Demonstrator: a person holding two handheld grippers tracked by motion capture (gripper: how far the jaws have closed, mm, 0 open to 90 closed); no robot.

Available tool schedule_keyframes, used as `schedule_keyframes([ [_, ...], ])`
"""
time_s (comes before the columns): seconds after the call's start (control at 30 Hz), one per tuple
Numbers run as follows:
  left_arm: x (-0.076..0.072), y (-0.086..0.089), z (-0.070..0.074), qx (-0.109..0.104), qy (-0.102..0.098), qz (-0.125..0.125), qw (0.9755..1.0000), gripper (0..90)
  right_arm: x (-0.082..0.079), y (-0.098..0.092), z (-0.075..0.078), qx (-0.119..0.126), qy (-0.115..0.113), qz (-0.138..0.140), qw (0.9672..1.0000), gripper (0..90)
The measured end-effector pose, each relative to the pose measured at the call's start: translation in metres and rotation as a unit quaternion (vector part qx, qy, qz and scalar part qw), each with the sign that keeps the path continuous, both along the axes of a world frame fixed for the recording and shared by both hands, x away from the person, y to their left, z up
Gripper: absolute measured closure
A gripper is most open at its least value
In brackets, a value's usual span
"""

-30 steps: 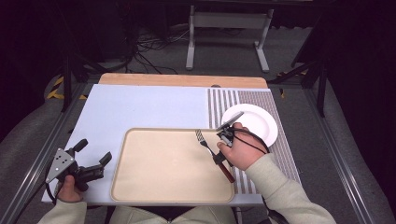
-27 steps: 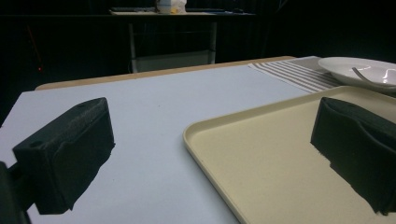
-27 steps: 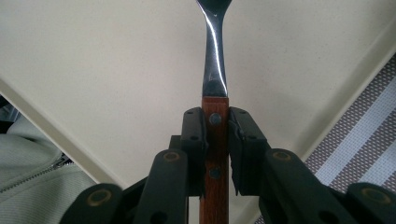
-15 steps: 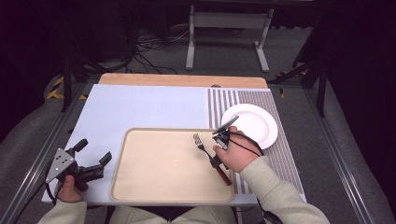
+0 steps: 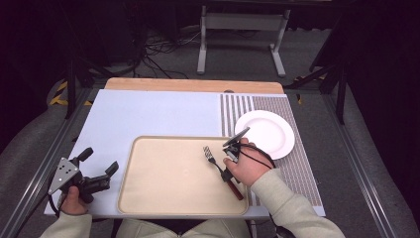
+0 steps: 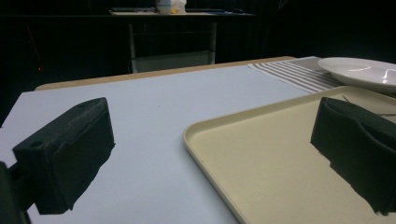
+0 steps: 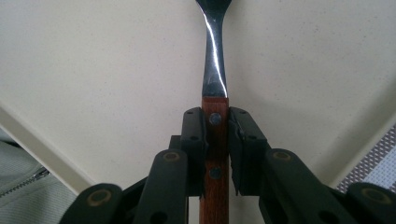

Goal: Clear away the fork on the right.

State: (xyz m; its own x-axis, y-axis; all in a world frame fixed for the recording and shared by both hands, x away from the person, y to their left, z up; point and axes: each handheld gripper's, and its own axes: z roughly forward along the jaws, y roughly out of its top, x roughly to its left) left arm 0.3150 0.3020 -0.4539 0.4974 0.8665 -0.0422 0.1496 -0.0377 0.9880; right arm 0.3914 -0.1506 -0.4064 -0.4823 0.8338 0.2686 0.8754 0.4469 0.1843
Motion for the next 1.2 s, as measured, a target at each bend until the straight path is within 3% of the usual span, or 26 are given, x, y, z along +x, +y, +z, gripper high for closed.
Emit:
schedule_keyframes([
  [0.97,0.000,0.000,0.000,-0.001,0.001,0.000,1.0000,0.1,-0.001,0.003,-0.012,-0.007,0.019,-0.003,0.9998,76.7],
  [1.2,0.000,0.000,0.000,-0.001,0.001,0.000,1.0000,0.1,0.000,0.001,-0.010,0.006,0.010,-0.005,0.9999,67.1],
])
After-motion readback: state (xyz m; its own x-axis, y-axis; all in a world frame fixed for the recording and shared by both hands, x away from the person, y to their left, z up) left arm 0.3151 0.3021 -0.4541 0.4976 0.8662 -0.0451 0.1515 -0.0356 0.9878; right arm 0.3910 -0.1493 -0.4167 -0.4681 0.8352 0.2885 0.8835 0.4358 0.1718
